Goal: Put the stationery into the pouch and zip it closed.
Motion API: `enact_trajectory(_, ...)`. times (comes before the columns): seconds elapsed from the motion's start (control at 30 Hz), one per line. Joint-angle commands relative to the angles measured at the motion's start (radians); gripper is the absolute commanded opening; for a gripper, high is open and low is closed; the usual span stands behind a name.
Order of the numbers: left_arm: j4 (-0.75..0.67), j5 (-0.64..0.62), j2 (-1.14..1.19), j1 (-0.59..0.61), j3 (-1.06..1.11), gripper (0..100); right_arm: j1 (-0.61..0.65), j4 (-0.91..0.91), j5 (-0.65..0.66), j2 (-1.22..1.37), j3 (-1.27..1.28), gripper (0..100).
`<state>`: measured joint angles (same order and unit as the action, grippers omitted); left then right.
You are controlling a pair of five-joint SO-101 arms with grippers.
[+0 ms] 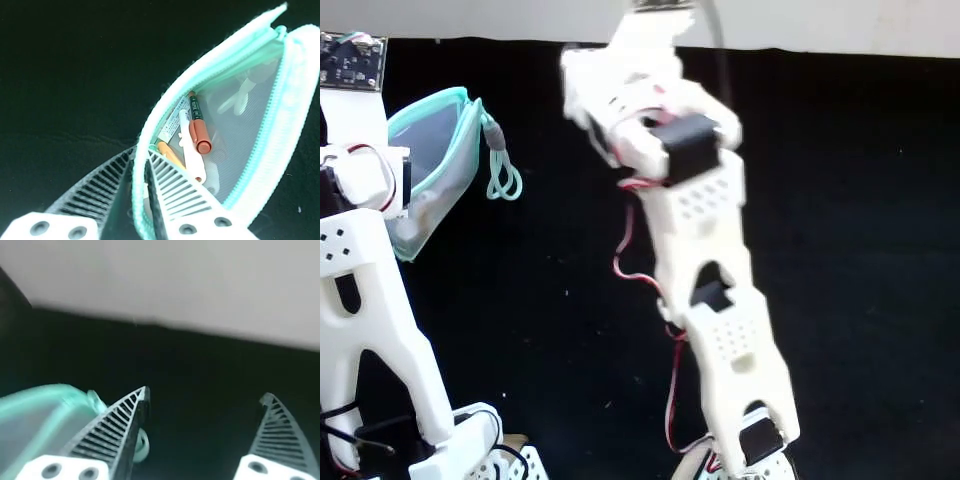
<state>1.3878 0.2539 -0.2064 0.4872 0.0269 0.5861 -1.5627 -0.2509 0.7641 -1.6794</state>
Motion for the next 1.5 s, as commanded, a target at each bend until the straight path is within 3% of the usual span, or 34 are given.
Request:
enact_trajectory(0.0, 0.002, -0.008, 0.038, 0.025, 0.019, 1, 0.033, -0.022, 0.014, 0.162, -0.085, 32.6)
enact_trajectory(0.2, 0.003, -0.008, 0.035, -0.008, 0.008, 1, 0.099, 0.068, 0.055, 0.387, -0.085, 32.6)
enact_trajectory(0.4, 0.083, -0.008, 0.036, -0.104, -0.130, 1, 0.068, 0.051, 0.069, 0.401, -0.085, 32.6)
enact_trajectory(0.87, 0.249, -0.014, 0.028, -0.139, -0.298, 1, 0.081, 0.050, 0.069, 0.452, -0.085, 32.5)
enact_trajectory(1.17, 0.367, -0.051, 0.036, -0.298, -0.510, 1, 0.018, -0.031, 0.061, 0.395, -0.085, 32.5)
enact_trajectory(1.47, 0.365, -0.051, 0.038, -0.335, -0.446, 1, -0.064, -0.073, 0.064, 0.360, -0.085, 32.5)
